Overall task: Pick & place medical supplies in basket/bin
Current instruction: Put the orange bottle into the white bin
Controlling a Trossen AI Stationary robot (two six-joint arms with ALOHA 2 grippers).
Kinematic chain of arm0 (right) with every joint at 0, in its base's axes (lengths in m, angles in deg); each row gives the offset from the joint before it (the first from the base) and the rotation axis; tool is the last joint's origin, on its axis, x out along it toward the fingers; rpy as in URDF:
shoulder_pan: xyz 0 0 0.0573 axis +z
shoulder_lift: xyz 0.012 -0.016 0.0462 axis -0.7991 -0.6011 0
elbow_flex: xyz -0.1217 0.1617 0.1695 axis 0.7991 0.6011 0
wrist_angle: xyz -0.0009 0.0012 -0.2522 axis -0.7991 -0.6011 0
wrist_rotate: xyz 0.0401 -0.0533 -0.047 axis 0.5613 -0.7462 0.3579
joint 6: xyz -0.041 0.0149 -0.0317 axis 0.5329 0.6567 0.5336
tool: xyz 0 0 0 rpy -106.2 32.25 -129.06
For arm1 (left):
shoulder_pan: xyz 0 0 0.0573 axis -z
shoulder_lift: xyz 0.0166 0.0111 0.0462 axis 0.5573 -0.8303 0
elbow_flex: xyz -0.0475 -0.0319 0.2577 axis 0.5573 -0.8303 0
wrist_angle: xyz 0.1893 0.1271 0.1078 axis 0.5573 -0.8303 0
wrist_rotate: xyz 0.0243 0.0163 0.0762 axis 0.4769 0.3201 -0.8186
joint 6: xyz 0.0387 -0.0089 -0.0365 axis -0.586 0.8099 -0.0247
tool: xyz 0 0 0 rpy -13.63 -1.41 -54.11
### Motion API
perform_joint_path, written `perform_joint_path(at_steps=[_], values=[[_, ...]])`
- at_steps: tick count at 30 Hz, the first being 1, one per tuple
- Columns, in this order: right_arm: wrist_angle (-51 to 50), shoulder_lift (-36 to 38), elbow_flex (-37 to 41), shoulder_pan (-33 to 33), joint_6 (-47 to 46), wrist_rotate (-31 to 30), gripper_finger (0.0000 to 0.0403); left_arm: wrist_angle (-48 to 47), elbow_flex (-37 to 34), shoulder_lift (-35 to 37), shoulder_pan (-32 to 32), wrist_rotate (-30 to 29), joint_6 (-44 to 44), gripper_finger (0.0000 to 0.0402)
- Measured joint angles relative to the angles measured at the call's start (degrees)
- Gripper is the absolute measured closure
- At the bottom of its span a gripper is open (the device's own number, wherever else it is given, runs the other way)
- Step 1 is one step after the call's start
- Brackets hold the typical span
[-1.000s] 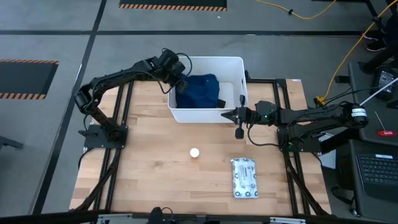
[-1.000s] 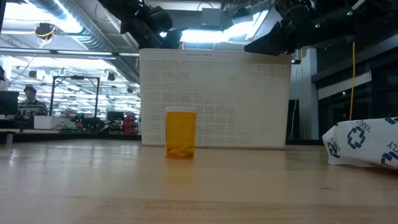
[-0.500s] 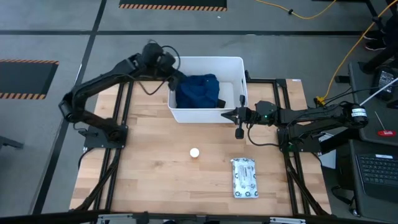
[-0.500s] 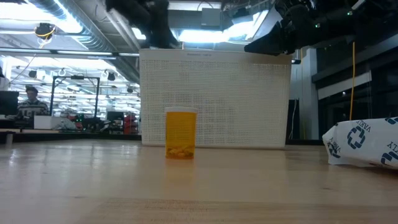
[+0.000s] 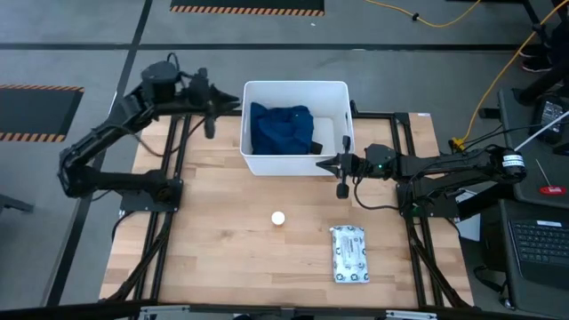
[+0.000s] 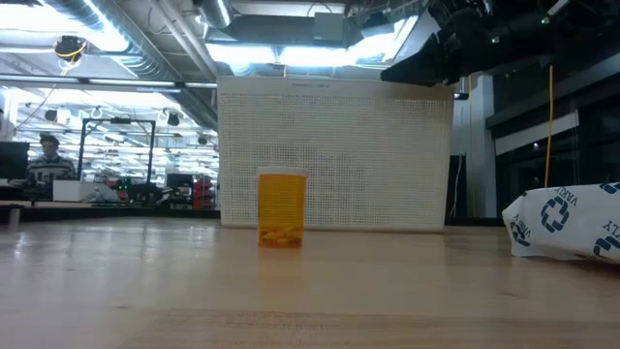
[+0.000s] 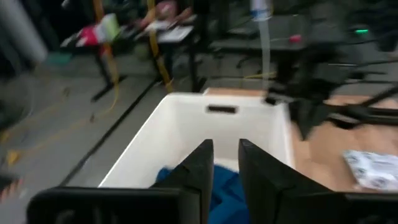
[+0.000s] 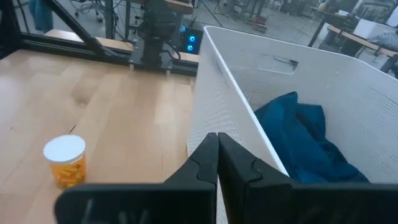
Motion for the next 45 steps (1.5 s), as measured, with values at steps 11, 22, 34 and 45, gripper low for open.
perform_joint_path(at_steps=[11, 22, 34, 45], values=[[0.32, 0.0, 0.0, 0.09, 0.22, 6.42, 0.0395, -4.46, -0.02, 2.5, 5.51, 6.38, -4.68, 0.0392], [0.2, 0.0, 0.0, 0.09, 0.31, 6.51, 0.0395, 8.72, -18.56, 5.18, 18.59, 2.92, -2.46, 0.04], [-0.57, 0.0, 0.0, 0.09, 0.53, 6.6, 0.0395, 40.08, -45.1, 7.89, 30.94, -6.95, 7.0, 0.04], [-1.26, 0.0, 0.0, 0.44, 0.48, 6.6, 0.0395, 43.99, -49.62, 3.59, 43.7, -24.87, 8.97, 0.04]])
